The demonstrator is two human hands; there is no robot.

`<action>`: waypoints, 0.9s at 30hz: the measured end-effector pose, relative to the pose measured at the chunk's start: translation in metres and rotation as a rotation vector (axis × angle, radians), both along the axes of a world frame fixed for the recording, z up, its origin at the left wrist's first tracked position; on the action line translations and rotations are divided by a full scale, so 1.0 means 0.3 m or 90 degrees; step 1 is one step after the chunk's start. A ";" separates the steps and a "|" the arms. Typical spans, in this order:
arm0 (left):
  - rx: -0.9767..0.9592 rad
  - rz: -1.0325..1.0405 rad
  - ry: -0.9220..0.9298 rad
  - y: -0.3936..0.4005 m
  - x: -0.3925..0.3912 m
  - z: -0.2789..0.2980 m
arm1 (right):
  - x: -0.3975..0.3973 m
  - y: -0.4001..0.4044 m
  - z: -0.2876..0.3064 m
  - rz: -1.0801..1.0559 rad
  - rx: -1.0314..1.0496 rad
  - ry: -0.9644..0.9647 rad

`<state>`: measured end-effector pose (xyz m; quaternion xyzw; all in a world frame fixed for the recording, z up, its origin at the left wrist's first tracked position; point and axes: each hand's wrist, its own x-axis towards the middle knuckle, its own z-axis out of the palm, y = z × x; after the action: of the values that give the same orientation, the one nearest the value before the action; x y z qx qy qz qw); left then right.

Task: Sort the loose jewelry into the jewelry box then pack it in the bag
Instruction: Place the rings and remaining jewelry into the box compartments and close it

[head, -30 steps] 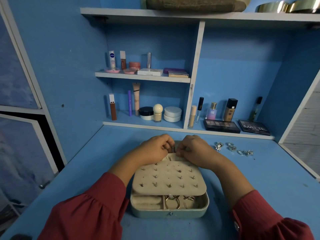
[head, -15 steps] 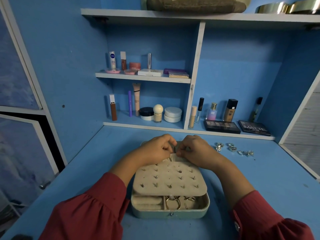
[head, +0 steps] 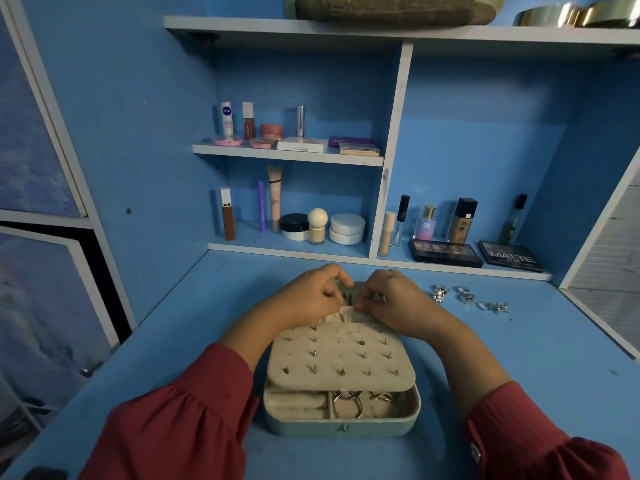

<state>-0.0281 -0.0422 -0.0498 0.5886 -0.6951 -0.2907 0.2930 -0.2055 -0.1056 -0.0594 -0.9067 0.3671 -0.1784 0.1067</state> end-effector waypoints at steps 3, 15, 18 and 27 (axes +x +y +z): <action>-0.008 0.009 -0.001 -0.002 0.002 -0.004 | 0.000 -0.001 -0.002 0.001 -0.004 0.003; -0.026 0.092 -0.137 -0.008 0.100 0.008 | 0.017 0.002 -0.012 0.017 -0.005 -0.003; 0.014 0.051 -0.217 -0.006 0.082 -0.003 | 0.026 0.009 -0.010 0.016 0.013 0.056; -0.072 0.090 -0.188 0.008 0.074 -0.006 | 0.018 0.015 -0.001 0.004 0.064 0.016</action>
<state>-0.0059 -0.0397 -0.0516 0.6552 -0.7024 -0.1405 0.2402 -0.2000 -0.1012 -0.0596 -0.9035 0.3740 -0.1481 0.1478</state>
